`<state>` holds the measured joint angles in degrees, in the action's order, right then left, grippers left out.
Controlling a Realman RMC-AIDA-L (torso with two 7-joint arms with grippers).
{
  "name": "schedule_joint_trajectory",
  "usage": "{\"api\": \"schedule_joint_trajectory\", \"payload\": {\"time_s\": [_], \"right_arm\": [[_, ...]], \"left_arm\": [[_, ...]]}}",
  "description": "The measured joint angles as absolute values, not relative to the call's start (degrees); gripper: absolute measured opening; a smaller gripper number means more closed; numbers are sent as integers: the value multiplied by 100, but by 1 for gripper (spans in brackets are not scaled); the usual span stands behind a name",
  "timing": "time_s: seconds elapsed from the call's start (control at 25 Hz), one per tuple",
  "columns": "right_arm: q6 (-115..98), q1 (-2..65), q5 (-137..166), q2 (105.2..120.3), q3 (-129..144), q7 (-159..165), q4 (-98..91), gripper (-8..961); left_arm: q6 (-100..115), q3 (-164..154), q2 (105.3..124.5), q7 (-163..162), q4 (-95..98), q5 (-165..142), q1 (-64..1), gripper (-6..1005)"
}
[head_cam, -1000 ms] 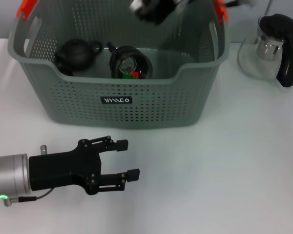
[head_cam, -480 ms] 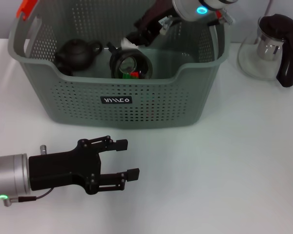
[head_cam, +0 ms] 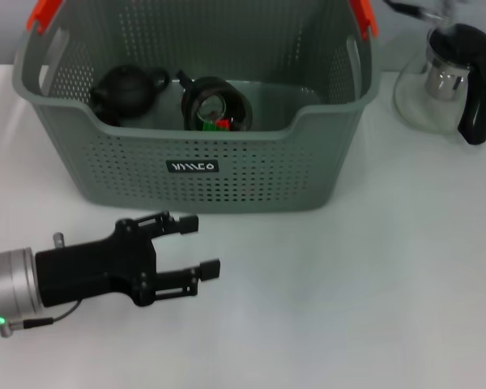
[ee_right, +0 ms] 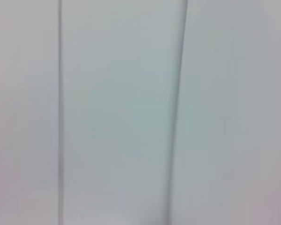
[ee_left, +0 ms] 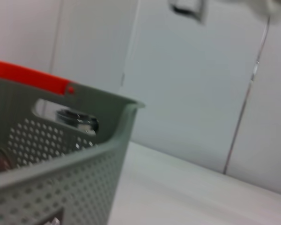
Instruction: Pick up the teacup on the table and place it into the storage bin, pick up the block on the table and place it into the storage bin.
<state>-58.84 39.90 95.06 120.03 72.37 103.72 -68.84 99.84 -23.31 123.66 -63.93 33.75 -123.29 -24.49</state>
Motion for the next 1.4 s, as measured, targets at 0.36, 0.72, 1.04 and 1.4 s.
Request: {"api": "schedule_joint_trajectory", "payload": {"time_s": [0.36, 0.72, 1.04, 1.4], "right_arm": [[-8668, 2265, 7283, 11990, 6642, 7468, -5783, 890], [-9265, 1480, 9035, 12002, 6272, 6707, -5195, 917], [-9131, 1942, 9605, 12010, 6068, 6096, -4042, 918], [-9029, 2386, 9648, 12007, 6102, 5501, -3217, 917]], "left_arm": [[10374, -2257, 12310, -6116, 3403, -12200, -2445, 793], [10944, -2255, 12137, -6065, 3903, -12708, -2302, 793], [11162, -2469, 12105, -6013, 4045, -12913, -2329, 793], [11109, -2610, 12162, -5995, 3972, -12895, -2354, 793]]}}
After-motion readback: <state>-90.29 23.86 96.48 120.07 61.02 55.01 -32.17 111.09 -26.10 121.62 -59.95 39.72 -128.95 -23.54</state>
